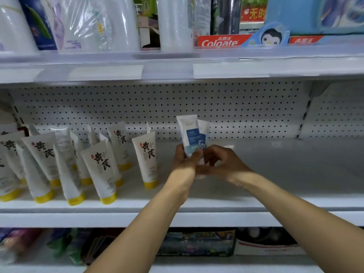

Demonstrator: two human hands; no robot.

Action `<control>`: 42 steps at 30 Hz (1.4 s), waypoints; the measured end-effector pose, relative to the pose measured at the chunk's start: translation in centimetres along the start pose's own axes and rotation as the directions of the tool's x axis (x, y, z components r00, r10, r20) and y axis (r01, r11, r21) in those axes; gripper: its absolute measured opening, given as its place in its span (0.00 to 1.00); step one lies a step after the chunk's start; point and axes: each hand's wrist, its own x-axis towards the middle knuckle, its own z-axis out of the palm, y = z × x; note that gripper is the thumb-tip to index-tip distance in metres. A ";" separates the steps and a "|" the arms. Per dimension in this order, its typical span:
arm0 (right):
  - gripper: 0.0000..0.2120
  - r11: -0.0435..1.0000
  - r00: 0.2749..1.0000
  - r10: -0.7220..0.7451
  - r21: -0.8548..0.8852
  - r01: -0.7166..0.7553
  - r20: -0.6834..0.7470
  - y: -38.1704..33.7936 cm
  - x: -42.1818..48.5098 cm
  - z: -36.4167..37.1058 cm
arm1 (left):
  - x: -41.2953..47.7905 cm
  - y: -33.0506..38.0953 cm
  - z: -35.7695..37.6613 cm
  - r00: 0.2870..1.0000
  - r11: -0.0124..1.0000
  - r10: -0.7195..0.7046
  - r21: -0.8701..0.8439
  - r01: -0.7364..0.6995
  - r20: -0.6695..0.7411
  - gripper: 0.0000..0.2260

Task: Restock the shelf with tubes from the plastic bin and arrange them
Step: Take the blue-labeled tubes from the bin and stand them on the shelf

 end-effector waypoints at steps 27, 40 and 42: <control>0.30 0.949 0.941 0.282 -0.089 -0.302 -0.184 6.8 5.0 -3.7 | 3.1 -1.6 -2.9 0.987 0.305 0.075 0.940 -0.155 0.139 0.11; 0.33 0.908 0.884 0.336 -0.137 -0.396 -0.325 5.1 1.2 -3.1 | 0.4 -0.8 -2.2 0.976 0.264 0.076 0.940 -0.217 0.204 0.12; 0.28 0.901 0.886 0.311 -0.191 -0.390 -0.344 3.7 -1.1 -3.0 | -1.4 -0.2 -2.3 0.965 0.258 0.143 0.933 -0.250 0.219 0.12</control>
